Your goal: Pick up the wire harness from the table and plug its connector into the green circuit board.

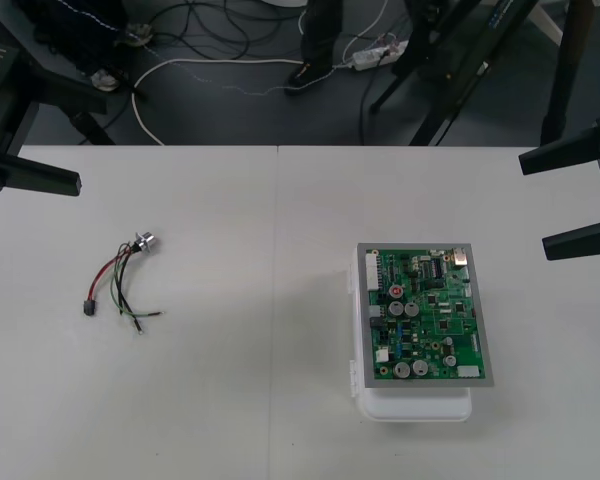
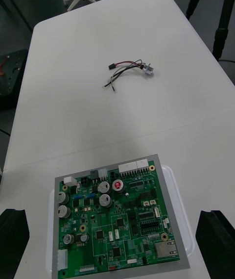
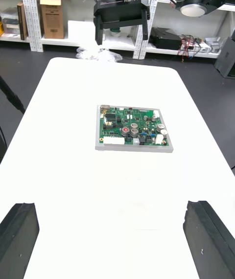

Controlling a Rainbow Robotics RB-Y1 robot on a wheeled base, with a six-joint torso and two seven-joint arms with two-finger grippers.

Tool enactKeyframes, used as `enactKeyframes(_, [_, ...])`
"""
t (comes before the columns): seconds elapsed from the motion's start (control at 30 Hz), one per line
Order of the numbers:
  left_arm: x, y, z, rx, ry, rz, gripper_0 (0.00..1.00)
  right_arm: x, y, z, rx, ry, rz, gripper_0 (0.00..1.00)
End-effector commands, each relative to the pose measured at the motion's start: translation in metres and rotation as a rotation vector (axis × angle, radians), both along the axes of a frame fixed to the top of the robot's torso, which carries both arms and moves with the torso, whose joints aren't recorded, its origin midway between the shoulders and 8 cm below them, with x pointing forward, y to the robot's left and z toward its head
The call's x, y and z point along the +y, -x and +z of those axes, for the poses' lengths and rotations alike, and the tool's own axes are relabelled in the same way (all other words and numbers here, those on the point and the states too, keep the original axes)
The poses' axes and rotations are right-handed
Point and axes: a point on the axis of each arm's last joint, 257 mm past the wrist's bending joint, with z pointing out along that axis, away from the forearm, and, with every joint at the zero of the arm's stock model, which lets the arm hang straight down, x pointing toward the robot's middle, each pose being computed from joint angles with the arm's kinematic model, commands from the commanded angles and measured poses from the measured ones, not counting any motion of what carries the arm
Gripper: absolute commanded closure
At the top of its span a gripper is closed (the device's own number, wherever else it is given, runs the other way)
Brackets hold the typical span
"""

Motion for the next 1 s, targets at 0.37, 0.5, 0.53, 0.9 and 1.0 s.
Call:
enactKeyframes(0.37, [-0.0011, 0.0032, 0.0189, -0.070, -0.002, -0.033, 0.13, -0.0056, -0.0056, 0.0261, -0.060, 0.014, -0.017, 0.00])
enactKeyframes(0.5, [-0.0011, 0.0032, 0.0189, -0.070, -0.002, -0.033, 0.13, -0.0056, -0.0056, 0.0261, -0.060, 0.014, -0.017, 0.00])
enactKeyframes(0.53, [-0.0011, 0.0032, 0.0189, -0.070, -0.002, -0.033, 0.13, -0.0056, -0.0056, 0.0261, -0.060, 0.014, -0.017, 0.00])
enactKeyframes(0.9, [-0.0011, 0.0032, 0.0189, -0.070, -0.002, -0.033, 0.13, -0.0056, -0.0056, 0.0261, -0.060, 0.014, -0.017, 0.00])
enactKeyframes(1.0, [-0.0011, 0.0032, 0.0189, -0.070, -0.002, -0.033, 0.13, -0.0056, -0.0056, 0.0261, -0.060, 0.014, -0.017, 0.00])
